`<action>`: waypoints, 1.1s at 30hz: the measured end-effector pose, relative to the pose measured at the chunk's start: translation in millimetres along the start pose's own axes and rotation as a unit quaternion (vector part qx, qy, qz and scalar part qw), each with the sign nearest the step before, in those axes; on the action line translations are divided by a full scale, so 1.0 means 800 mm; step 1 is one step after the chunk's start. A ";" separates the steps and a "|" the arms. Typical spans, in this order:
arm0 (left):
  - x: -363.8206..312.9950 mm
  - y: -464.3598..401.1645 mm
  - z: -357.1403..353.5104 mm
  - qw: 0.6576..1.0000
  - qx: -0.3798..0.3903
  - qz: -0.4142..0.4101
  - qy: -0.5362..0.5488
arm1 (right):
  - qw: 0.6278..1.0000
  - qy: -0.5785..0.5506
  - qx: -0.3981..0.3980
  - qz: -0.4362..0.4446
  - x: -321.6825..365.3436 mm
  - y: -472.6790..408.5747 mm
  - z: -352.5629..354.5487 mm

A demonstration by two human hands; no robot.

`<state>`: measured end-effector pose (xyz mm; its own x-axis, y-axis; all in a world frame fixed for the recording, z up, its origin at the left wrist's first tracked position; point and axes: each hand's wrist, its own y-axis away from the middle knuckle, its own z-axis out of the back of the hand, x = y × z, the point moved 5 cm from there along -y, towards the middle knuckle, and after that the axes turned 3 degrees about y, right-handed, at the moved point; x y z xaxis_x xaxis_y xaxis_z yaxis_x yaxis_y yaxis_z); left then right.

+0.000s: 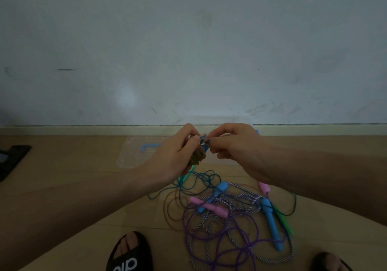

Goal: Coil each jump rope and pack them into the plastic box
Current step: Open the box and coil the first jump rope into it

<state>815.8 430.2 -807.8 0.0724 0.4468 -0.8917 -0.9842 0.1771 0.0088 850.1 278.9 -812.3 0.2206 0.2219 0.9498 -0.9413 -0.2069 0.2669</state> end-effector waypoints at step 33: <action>-0.006 -0.005 0.001 0.999 0.001 -0.025 0.030 | 0.954 -0.192 0.184 -0.139 0.000 -0.014 0.004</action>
<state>819.6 428.2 -803.0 0.1110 0.3837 -0.9168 -0.9792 0.1997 -0.0350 861.4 278.3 -815.2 0.5933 -0.0337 0.8043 -0.6940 -0.5276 0.4898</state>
